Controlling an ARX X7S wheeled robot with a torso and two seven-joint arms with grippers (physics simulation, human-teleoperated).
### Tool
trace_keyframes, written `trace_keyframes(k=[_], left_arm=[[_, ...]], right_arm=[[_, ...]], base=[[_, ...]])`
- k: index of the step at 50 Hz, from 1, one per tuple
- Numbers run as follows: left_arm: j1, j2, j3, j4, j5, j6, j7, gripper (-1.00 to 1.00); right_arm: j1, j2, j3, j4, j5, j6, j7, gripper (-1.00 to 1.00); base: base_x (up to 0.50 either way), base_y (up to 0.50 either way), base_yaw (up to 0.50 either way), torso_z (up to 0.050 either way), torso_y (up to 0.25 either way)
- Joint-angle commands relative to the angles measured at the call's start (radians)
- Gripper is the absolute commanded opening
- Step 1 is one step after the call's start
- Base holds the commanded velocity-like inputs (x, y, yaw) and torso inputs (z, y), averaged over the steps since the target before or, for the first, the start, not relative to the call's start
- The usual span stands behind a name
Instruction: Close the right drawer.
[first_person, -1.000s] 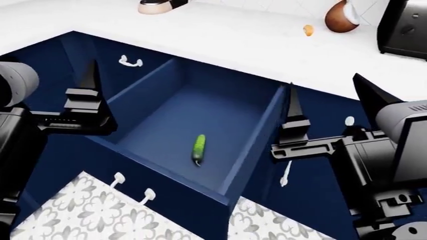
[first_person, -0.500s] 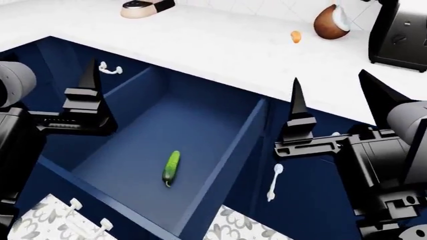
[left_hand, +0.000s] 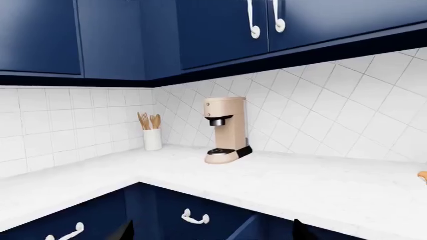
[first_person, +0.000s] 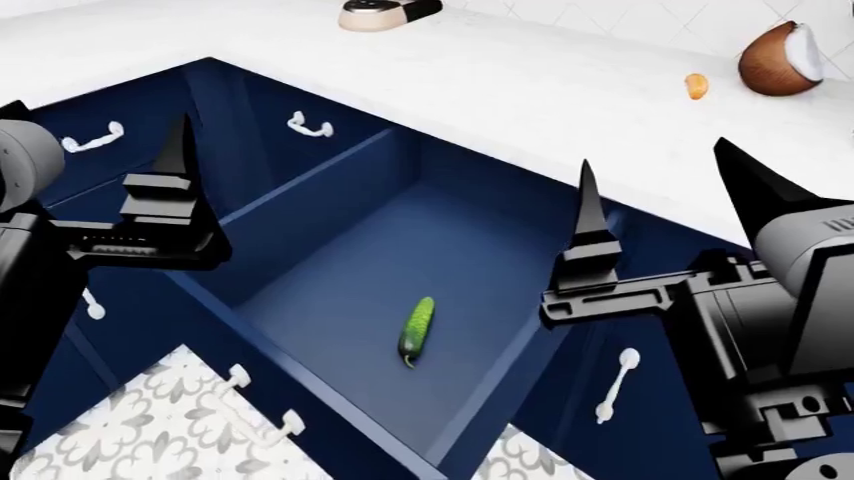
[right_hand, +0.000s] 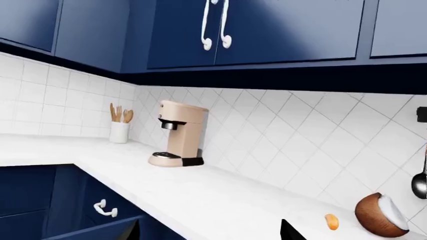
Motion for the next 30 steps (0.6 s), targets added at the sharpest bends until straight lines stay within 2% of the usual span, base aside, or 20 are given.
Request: trace_keyframes(k=[1, 14, 17, 21, 30], left_arm=[[-0.007, -0.011, 0.009, 0.001, -0.012, 0.011, -0.010, 1.00], [-0.008, -0.017, 0.014, 0.002, -0.009, 0.019, -0.009, 1.00], [-0.006, -0.018, 0.013, 0.001, -0.007, 0.020, -0.006, 1.00], [-0.001, -0.017, 0.011, 0.001, 0.000, 0.021, 0.000, 1.00], [-0.001, -0.023, 0.012, 0.003, 0.000, 0.027, 0.001, 1.00]], right_arm=[[0.018, 0.013, -0.027, -0.006, 0.002, -0.003, 0.013, 1.00], [0.040, 0.029, -0.060, -0.014, 0.018, -0.025, 0.034, 1.00], [0.093, 0.063, -0.165, -0.020, 0.002, -0.064, 0.026, 1.00], [0.094, 0.088, -0.185, -0.008, 0.026, -0.121, 0.053, 1.00], [0.086, 0.102, -0.180, 0.006, 0.034, -0.142, 0.070, 1.00]], base=[[0.00, 0.00, 0.50, 0.000, 0.000], [0.00, 0.00, 0.50, 0.000, 0.000], [0.00, 0.00, 0.50, 0.000, 0.000], [-0.02, 0.02, 0.00, 0.000, 0.000], [0.34, -0.36, 0.00, 0.000, 0.000]])
